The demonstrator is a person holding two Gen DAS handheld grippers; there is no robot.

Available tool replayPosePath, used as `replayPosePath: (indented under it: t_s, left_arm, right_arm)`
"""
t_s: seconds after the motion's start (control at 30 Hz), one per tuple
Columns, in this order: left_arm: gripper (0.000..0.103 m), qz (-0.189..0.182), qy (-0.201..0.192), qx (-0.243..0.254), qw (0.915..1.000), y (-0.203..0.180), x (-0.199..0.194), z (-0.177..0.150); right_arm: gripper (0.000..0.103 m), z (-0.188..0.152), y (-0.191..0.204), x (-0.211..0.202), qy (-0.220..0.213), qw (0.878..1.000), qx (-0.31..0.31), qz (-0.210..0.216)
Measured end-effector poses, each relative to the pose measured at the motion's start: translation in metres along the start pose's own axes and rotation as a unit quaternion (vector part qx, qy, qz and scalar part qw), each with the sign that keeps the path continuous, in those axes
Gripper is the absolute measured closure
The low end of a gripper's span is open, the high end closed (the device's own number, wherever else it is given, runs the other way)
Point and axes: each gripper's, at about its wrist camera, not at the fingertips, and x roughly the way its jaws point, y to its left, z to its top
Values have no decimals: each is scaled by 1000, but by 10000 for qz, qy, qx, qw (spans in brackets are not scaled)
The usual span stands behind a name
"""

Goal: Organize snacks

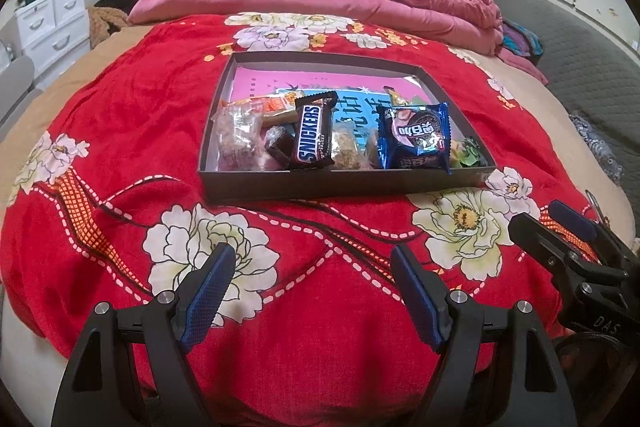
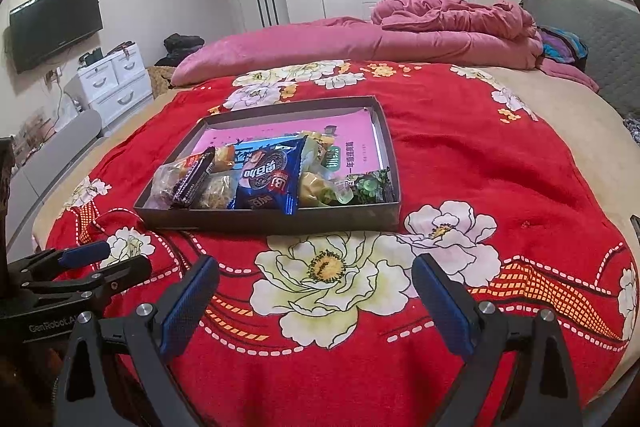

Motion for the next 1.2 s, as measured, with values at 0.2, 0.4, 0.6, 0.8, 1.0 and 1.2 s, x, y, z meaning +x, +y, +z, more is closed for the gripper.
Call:
replayPosePath:
  t_s: [0.2, 0.4, 0.6, 0.8, 1.0, 1.2]
  left_arm:
    - [22, 14, 12, -26, 10000, 0, 1, 0]
    - [22, 30, 17, -35, 10000, 1, 2, 0]
    - [22, 70, 26, -57, 10000, 4, 3, 1]
    - [22, 112, 28, -57, 9999, 4, 3, 1]
    - [22, 148, 17, -53, 9999, 4, 3, 1]
    - [22, 213, 32, -27, 9998, 4, 3, 1]
  right_arm:
    - [6, 0, 0, 0, 3, 10000, -13, 0]
    - [6, 0, -1, 1, -4, 10000, -4, 3]
    - [6, 1, -1, 1, -10, 10000, -1, 1]
    - [6, 1, -1, 1, -11, 10000, -1, -2]
    - [6, 1, -1, 1, -12, 10000, 1, 0]
    - [6, 1, -1, 0, -16, 10000, -8, -14]
